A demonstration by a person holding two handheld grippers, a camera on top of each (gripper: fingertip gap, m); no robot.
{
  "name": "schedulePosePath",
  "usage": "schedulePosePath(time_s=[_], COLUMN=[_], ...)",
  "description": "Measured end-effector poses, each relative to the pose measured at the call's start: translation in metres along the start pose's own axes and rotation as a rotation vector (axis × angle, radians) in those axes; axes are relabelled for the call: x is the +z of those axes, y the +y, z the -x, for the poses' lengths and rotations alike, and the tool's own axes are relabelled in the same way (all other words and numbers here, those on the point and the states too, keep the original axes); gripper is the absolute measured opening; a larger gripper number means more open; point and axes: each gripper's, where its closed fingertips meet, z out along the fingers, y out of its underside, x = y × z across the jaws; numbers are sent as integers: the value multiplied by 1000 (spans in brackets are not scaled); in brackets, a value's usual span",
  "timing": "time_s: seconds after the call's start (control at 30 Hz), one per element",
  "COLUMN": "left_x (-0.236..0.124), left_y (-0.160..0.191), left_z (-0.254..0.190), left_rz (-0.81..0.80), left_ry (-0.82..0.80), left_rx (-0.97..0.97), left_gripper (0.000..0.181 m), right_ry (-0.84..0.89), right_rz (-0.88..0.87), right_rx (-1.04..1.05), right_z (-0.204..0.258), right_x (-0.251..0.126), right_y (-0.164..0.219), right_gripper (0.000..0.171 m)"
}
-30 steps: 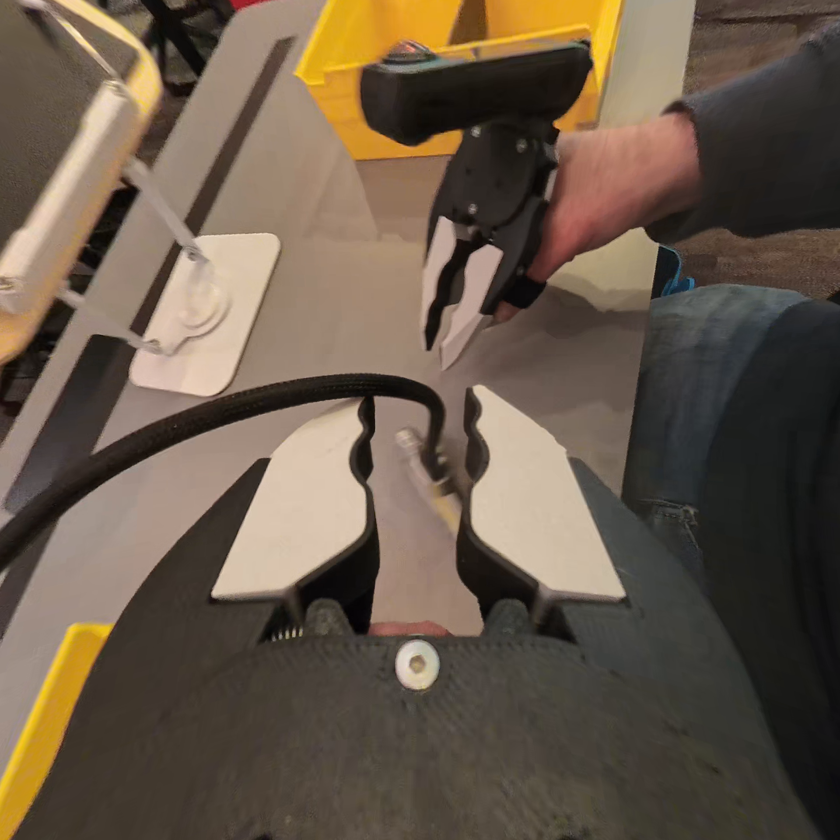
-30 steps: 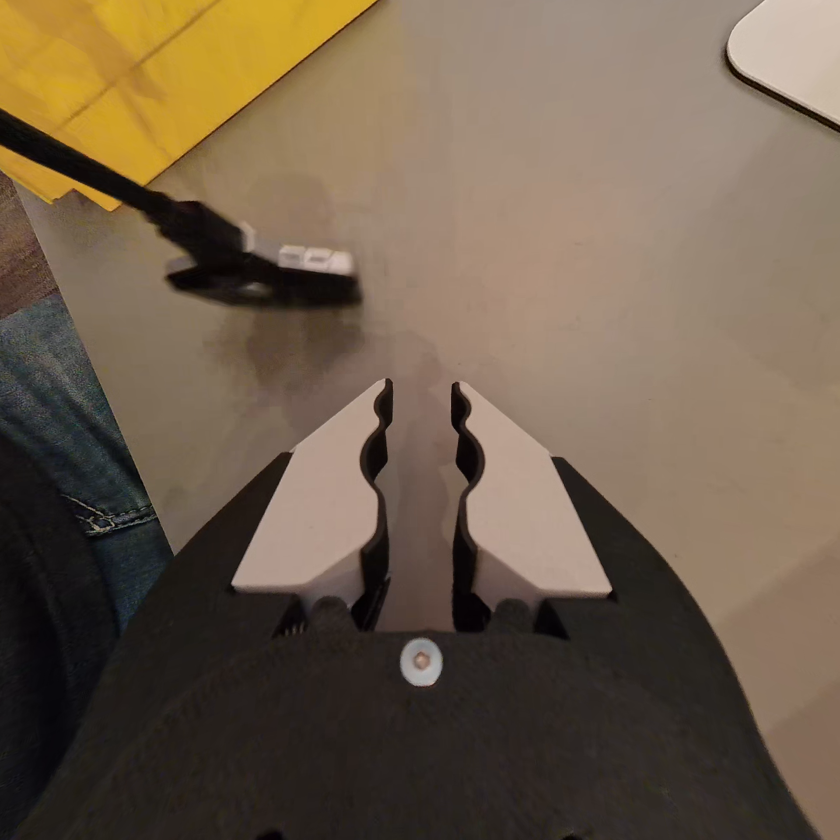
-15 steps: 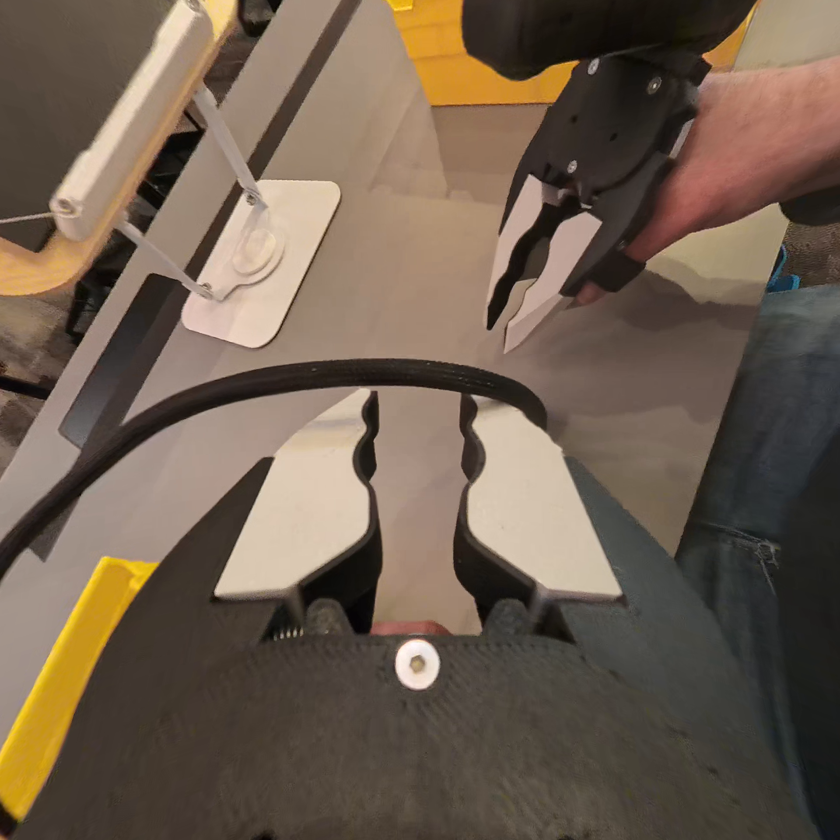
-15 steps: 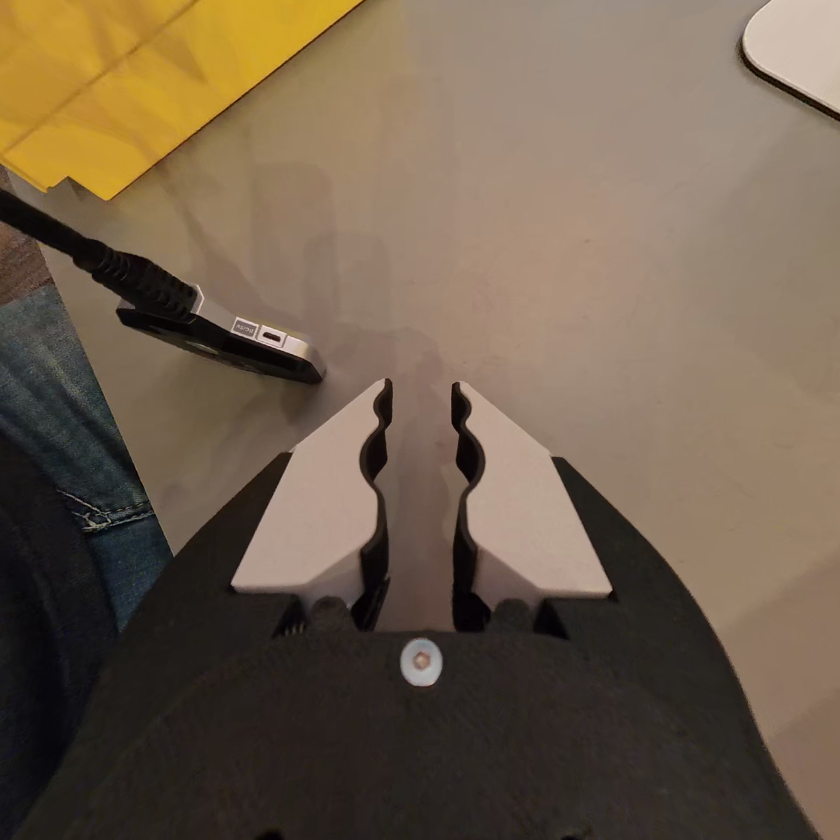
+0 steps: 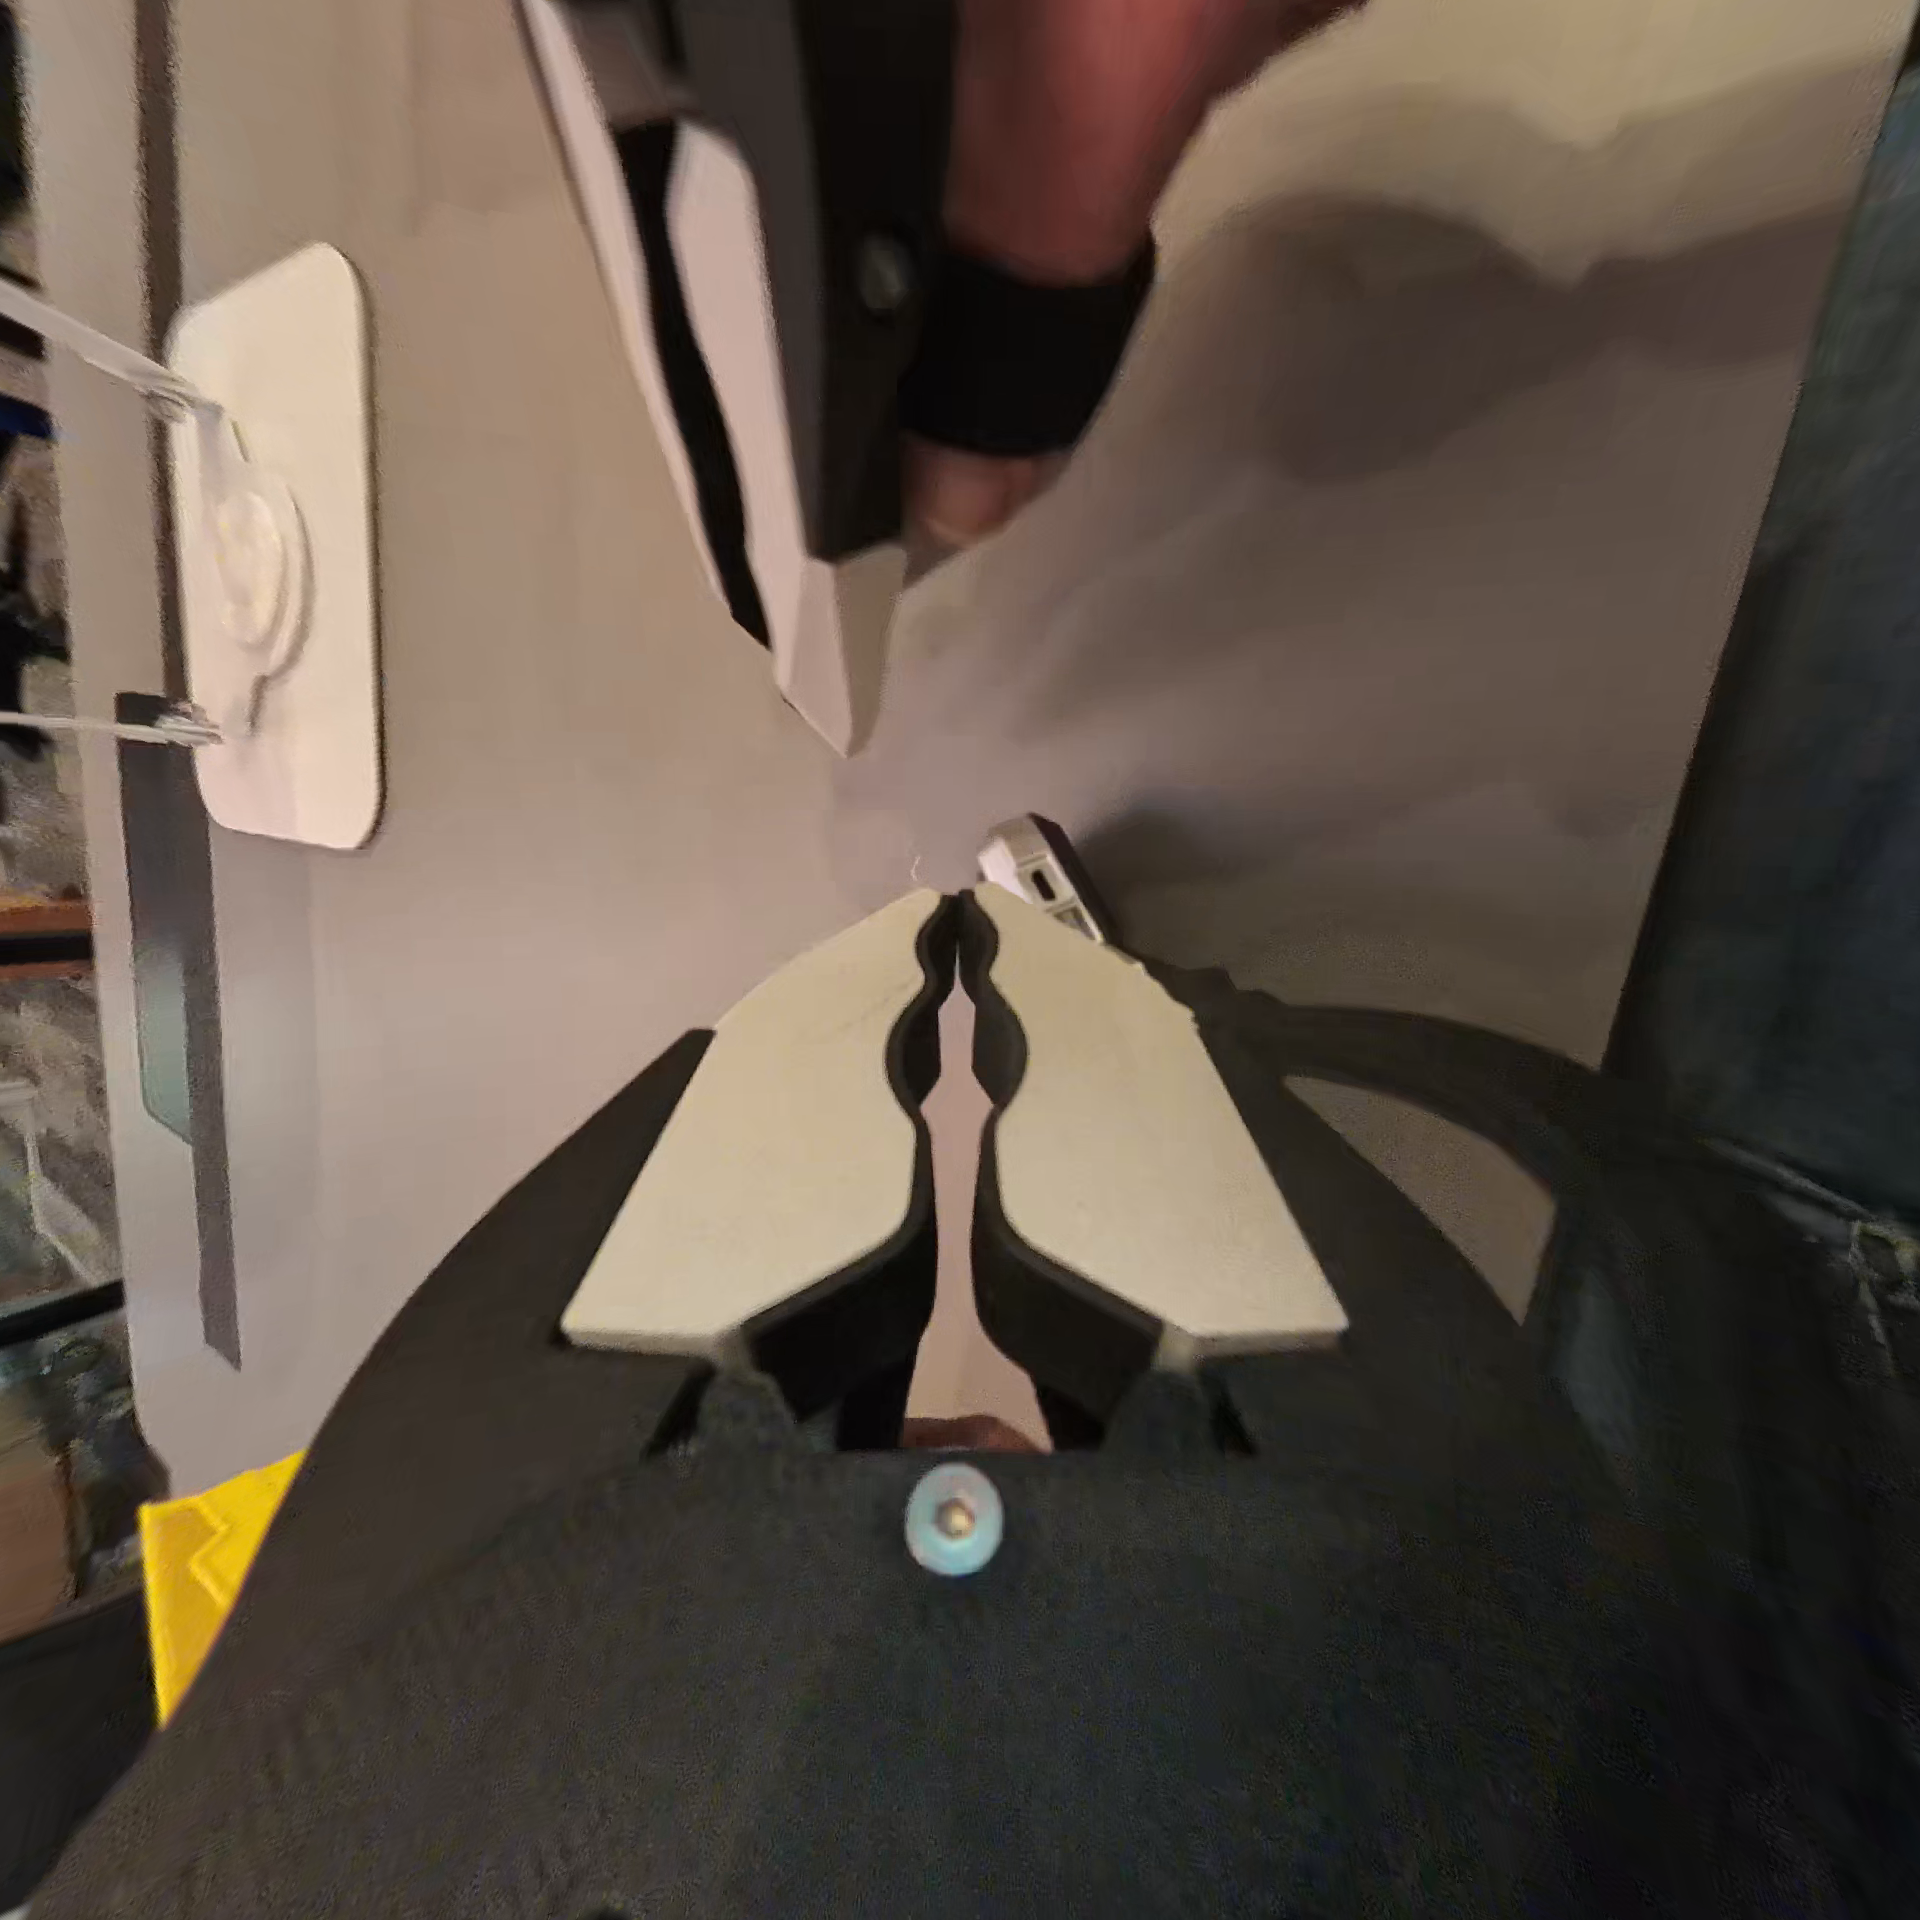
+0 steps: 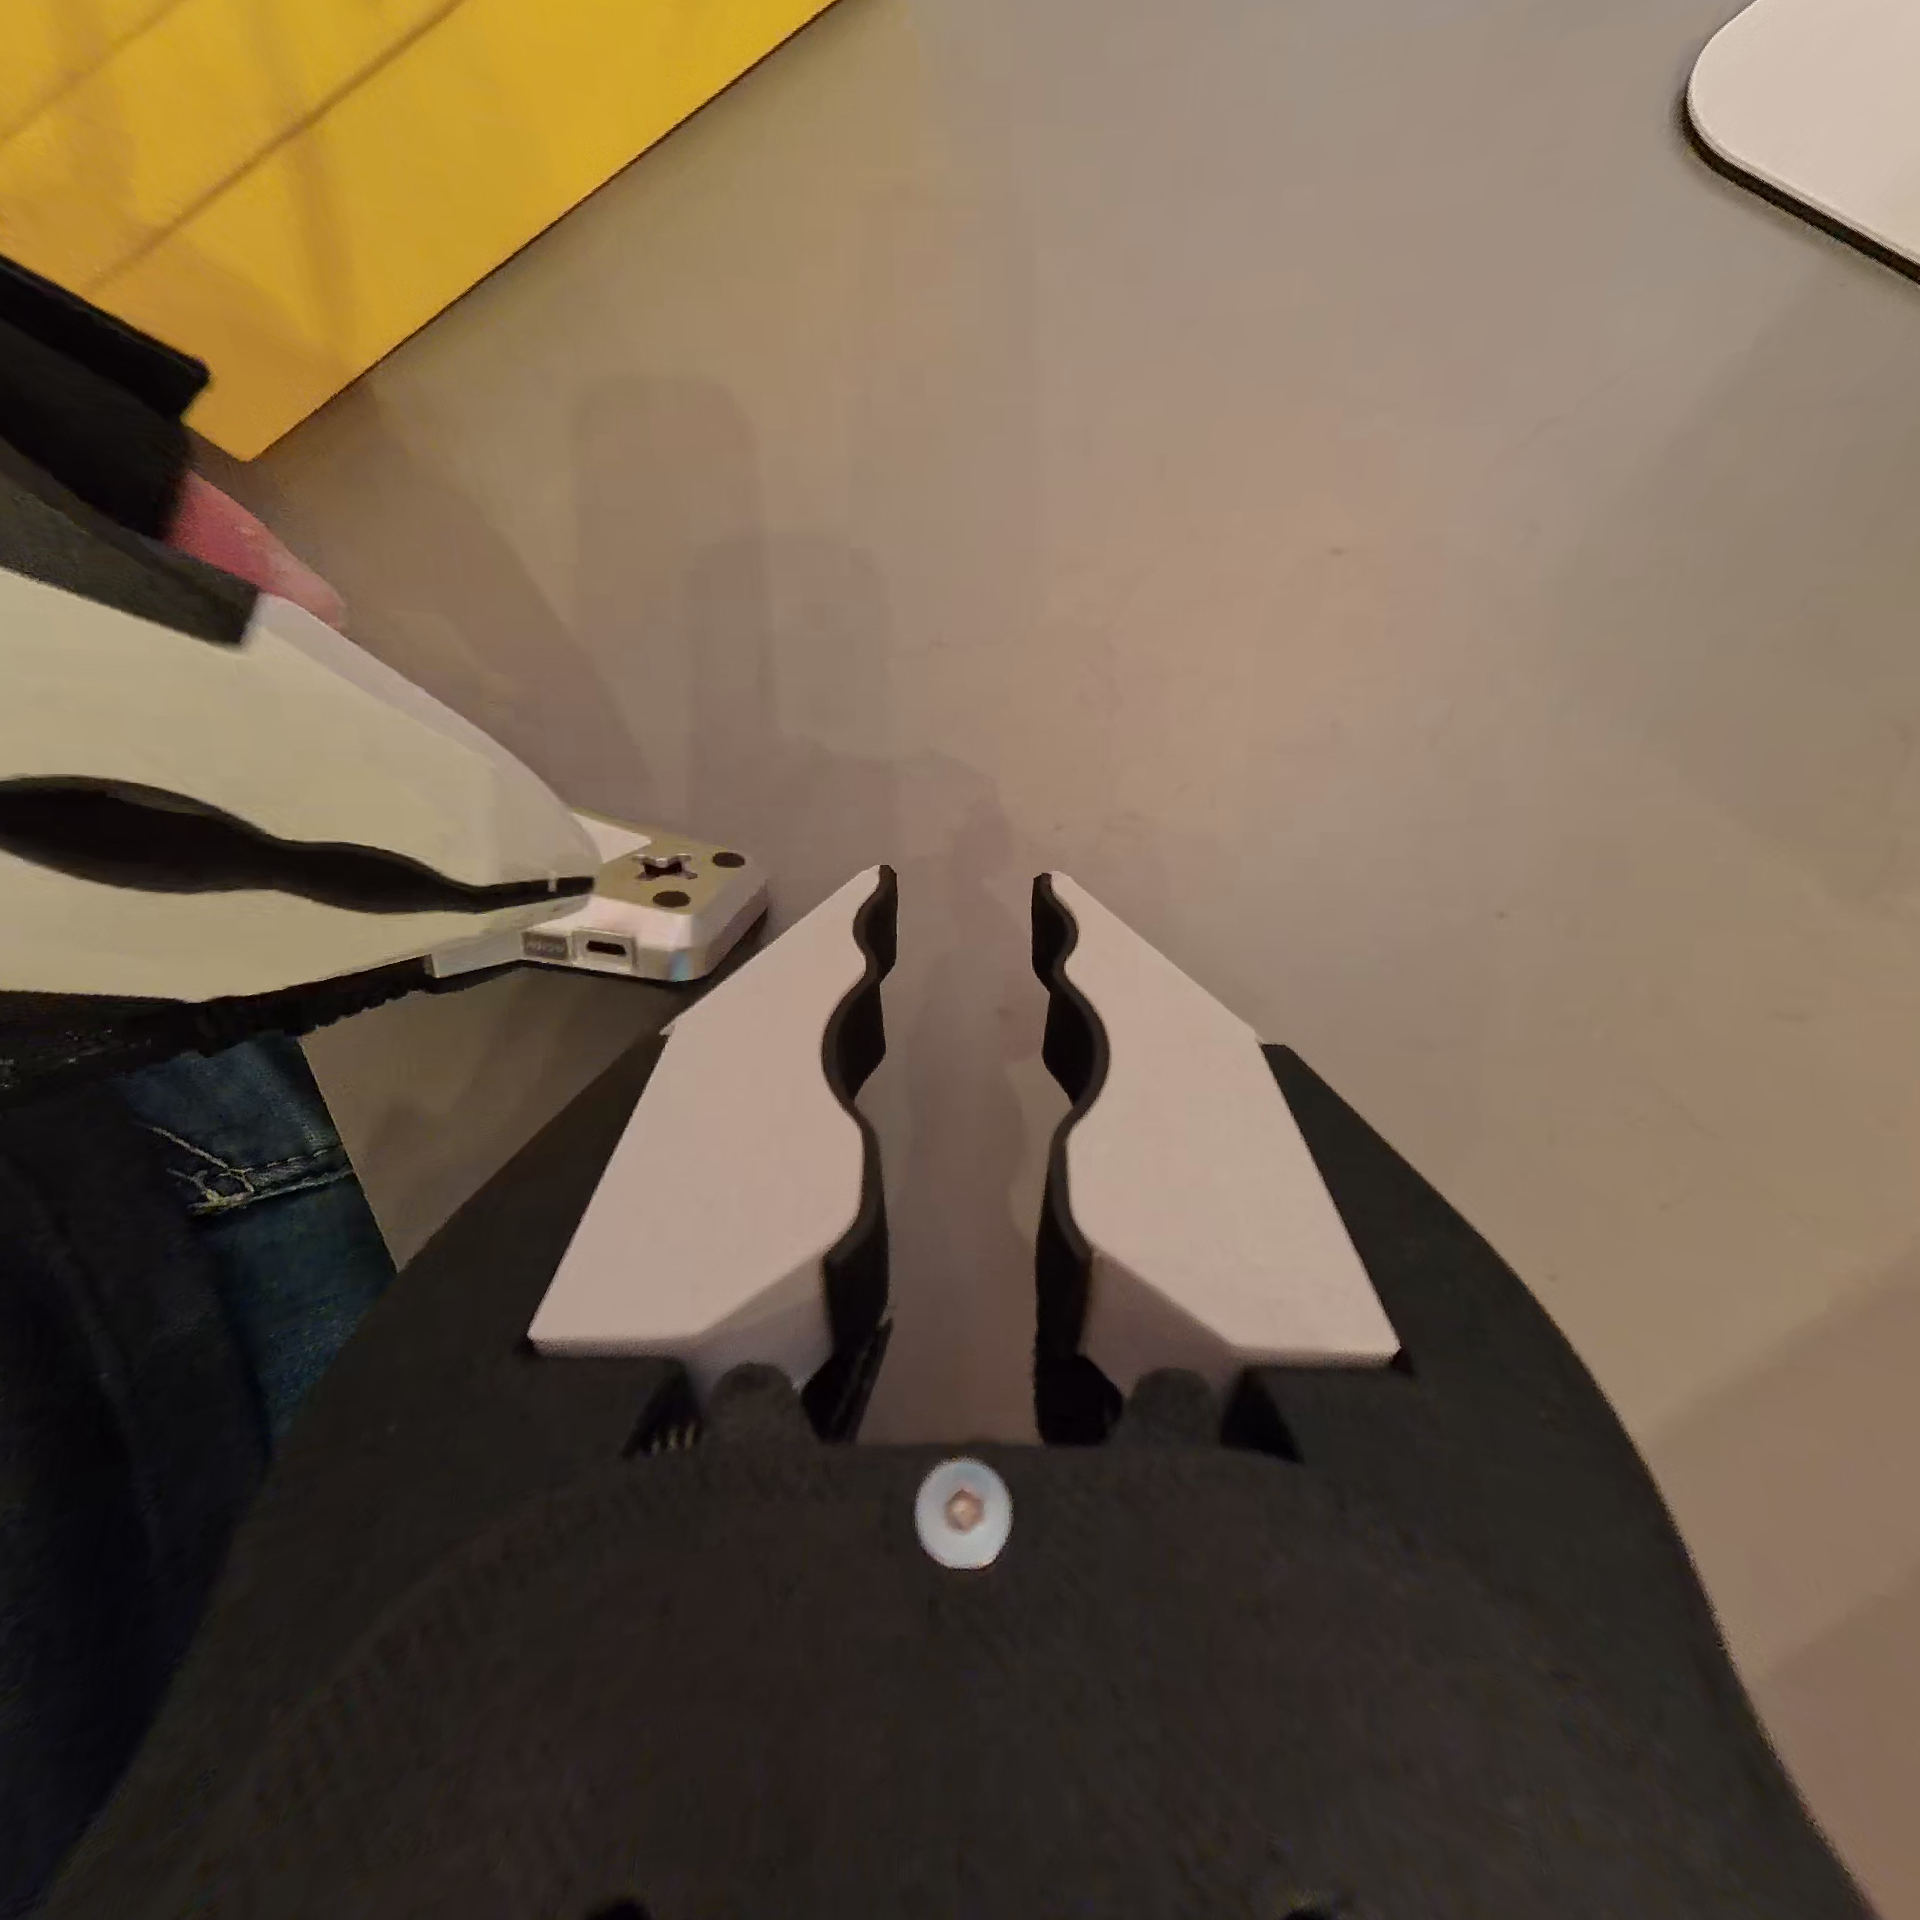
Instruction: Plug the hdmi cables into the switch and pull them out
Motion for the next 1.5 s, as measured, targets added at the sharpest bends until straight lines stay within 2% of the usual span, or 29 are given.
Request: schedulePosePath(time_s=[0.07,0.17,0.33,0.47,0.6,0.73,0.97,1.13,1.5], left_x=[5,0,-9,-12,-19,-26,-40,-48,-76], left_y=[8,11,27,37,46,61,73,84,108], left_z=[-4,1,10,13,7,-1,-9,-11,-14], left_rz=[52,54,86,80,93,149,168,213,337], left_ry=[19,14,63,116,232,334,463,490,533], left_rx=[6,-6,-94,-169,-260,-284,-331,-331,-268], left_gripper=[1,21,41,48,72,82,94,98,80], right_ry=[0,-1,-4,-4,-4,-7,-8,-9,-8], right_rz=[2,1,4,7,8,12,14,17,14], right_rx=[-1,-1,-2,-5,-4,-7,-8,-9,-8], right_z=[0,0,1,1,0,1,1,2,1], right_x=[0,0,1,1,1,1,2,2,2], right_y=[0,0,0,1,1,2,2,2,2], right_gripper=[24,24,24,25,25,25,25,25,26])
